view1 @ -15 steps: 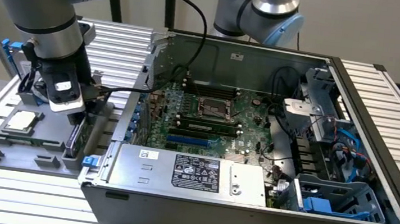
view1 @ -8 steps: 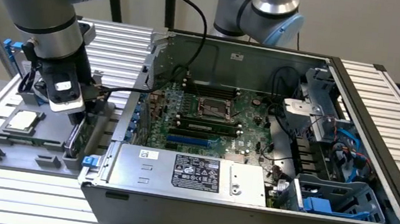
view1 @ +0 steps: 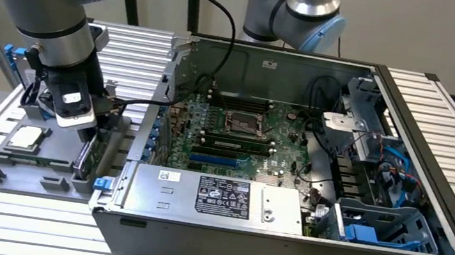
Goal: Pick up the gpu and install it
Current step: 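Pick up the gpu and move the gpu toward the slot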
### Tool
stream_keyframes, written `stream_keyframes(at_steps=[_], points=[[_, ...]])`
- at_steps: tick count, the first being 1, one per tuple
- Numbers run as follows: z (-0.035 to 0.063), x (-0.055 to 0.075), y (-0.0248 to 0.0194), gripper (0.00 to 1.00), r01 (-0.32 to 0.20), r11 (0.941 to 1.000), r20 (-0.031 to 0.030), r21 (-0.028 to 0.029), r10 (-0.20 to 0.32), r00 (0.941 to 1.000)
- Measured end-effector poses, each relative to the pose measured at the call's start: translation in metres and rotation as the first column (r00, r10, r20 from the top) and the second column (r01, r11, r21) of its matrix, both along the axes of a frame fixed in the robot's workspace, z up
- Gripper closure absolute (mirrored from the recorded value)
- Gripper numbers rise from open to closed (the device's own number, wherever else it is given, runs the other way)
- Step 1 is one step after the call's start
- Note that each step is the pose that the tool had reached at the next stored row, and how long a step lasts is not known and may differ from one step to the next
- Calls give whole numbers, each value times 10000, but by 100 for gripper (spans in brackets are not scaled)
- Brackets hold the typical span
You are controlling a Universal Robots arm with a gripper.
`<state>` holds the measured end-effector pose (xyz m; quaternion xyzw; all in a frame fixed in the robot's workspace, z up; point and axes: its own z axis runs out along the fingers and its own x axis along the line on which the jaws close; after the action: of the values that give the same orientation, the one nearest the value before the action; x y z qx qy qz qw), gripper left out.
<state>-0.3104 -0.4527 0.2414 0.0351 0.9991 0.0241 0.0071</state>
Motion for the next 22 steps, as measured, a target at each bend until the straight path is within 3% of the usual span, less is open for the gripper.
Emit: stream_keyframes(at_steps=[12, 17, 22], points=[[32, 0, -3, 0, -195, 9998, 1, 3, 195, 9998], [177, 0, -5, 0, -203, 9998, -2, 47, 203, 9998], [392, 0, -6, 0, -203, 9998, -1, 74, 203, 9998]])
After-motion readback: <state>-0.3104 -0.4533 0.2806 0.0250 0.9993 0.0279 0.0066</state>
